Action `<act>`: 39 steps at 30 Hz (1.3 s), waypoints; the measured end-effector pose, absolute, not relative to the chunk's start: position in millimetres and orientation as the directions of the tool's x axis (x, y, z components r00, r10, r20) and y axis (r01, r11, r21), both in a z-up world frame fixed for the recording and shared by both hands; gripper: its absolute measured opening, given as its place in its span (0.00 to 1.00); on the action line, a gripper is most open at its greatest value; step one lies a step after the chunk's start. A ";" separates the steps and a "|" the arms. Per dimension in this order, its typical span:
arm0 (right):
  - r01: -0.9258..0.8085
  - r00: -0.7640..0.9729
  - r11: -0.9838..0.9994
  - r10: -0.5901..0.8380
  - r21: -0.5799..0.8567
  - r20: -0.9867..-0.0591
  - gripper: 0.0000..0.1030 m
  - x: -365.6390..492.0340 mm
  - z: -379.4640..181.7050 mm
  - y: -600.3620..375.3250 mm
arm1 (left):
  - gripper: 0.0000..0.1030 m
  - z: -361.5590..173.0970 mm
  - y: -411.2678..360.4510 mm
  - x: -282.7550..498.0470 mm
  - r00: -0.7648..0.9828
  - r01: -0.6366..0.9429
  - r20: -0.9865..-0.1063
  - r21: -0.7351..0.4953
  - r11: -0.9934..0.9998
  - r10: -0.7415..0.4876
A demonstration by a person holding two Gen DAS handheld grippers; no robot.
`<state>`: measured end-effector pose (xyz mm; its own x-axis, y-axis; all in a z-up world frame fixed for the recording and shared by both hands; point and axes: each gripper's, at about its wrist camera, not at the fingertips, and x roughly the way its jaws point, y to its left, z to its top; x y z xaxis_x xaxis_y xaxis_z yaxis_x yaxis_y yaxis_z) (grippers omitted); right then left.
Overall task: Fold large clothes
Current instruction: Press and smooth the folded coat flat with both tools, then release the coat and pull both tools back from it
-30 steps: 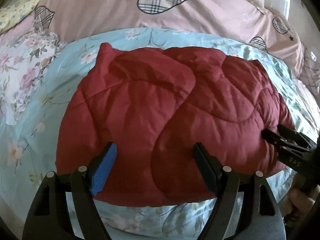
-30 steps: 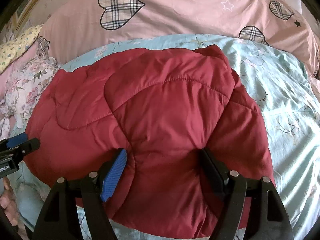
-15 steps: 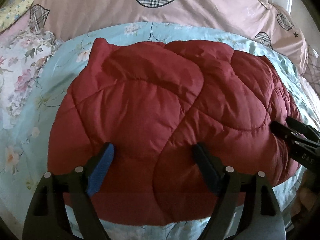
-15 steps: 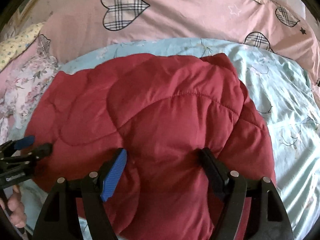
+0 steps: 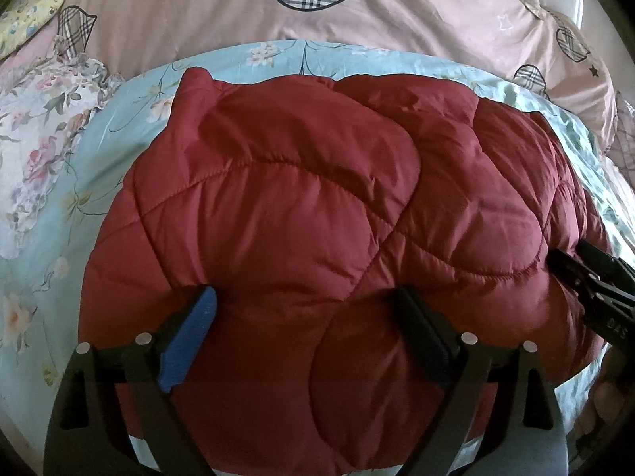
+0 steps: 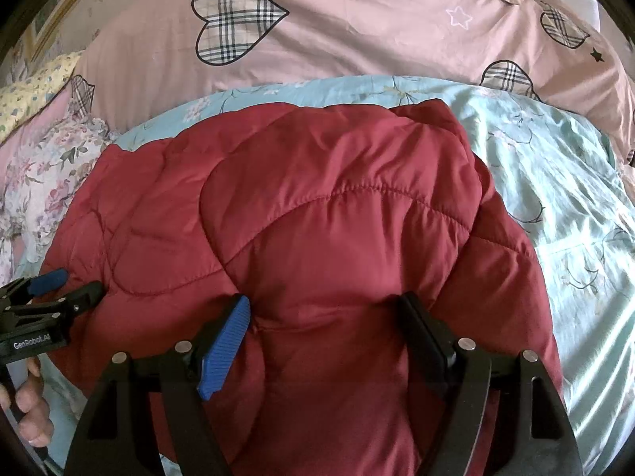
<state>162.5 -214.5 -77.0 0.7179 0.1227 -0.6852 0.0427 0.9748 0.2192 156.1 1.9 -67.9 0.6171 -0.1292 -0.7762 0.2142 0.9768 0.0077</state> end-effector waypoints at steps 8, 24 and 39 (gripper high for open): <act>0.057 0.735 0.972 0.113 0.227 -0.668 0.73 153.7 -64.6 -218.4 | 0.92 -69.2 2.9 158.8 0.619 0.214 -0.775 0.009 0.977 -0.129; 0.054 0.723 0.976 0.107 0.210 -0.683 0.78 168.2 -81.4 -217.5 | 0.93 -68.0 3.5 164.2 0.603 0.229 -0.786 0.006 0.973 -0.137; 0.047 0.719 0.974 0.121 0.222 -0.684 0.78 168.9 -81.7 -218.3 | 0.94 -74.5 25.5 161.7 0.597 0.190 -0.785 -0.062 0.980 -0.165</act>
<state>168.9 -218.3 -81.7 0.7192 0.1212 -0.6842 0.0468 0.9740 0.2217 161.7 25.5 -74.5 0.5973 -0.1650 -0.7849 0.1899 0.9799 -0.0616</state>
